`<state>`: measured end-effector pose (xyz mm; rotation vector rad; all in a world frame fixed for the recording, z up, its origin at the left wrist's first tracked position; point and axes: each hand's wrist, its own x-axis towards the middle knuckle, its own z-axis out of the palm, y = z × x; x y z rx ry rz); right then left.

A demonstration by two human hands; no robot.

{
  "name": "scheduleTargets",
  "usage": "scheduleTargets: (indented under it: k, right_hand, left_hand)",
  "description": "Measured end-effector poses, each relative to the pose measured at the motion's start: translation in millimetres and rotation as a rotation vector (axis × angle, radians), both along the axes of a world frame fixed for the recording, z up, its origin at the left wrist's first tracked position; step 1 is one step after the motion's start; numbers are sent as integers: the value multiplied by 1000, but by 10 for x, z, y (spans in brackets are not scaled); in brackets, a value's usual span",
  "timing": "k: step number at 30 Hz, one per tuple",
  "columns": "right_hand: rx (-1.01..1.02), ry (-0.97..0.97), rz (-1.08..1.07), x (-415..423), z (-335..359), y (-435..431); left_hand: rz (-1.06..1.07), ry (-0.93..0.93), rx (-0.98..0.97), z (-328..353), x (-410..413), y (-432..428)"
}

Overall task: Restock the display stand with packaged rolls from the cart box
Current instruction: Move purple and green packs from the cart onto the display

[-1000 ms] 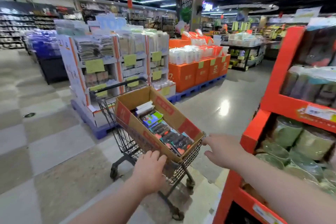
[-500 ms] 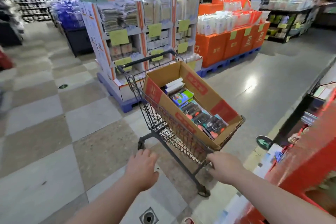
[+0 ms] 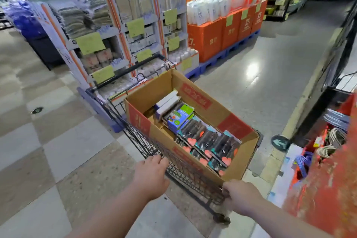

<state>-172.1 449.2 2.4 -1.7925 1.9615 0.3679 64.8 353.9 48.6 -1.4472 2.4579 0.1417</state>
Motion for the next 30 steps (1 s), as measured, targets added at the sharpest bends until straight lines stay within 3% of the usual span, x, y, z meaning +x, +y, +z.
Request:
scheduleTargets:
  k: [19, 30]
  right_hand:
    - [-61, 49, -241, -581, 100, -1549]
    - [45, -66, -290, -308, -191, -3081]
  left_hand:
    - [-413, -120, 169, -475, -1000, -1573]
    - [-402, -116, 159, -676, -1015, -3387]
